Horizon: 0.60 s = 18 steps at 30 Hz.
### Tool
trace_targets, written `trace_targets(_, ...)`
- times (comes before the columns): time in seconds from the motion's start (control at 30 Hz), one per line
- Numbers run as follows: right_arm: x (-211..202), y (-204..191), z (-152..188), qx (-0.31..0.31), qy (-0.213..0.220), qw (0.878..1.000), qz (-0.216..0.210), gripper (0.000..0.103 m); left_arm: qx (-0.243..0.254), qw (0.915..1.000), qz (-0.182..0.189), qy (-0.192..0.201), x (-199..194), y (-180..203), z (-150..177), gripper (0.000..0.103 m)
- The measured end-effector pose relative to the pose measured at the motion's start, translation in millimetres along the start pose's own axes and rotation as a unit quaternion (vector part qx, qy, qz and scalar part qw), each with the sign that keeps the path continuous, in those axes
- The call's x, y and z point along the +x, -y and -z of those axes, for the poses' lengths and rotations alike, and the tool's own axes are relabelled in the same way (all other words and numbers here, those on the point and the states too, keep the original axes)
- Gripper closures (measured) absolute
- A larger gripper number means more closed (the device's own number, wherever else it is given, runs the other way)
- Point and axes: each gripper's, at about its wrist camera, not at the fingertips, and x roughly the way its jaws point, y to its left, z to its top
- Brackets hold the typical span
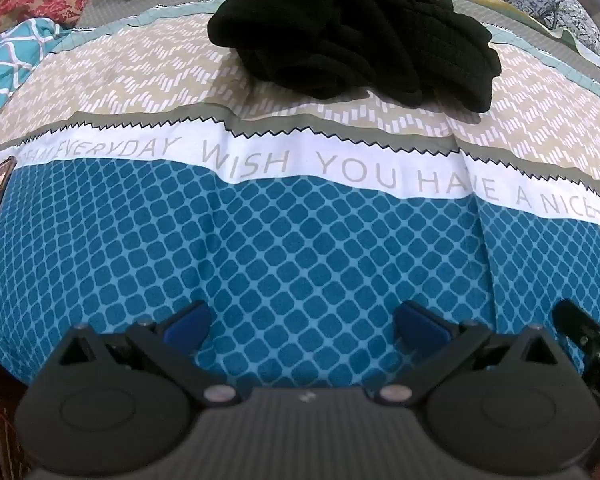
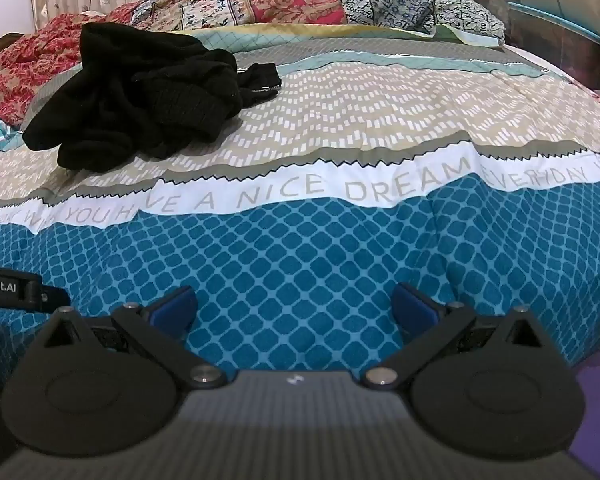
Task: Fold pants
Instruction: 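Move both grippers toward the crumpled black pants on the bed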
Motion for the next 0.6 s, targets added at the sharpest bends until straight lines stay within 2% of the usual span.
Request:
trace_targets(0.23, 0, 1, 0, 0.002, -0.001, 1.0, -0.001, 0.0, 0.004, 1.0, 0.002, 0.003, 1, 0, 1, 0.0)
trace_targets(0.43, -1, 4, -2, 0.004, -0.003, 1.0, -0.003, 0.0, 0.016, 0.9989, -0.013, 0.042, -7, 7, 15, 0.0)
trace_targets(0.6, 0, 0, 0, 0.001, -0.002, 1.0, -0.001, 0.0, 0.021, 0.9994, 0.0, 0.028, -7, 3, 5, 0.0)
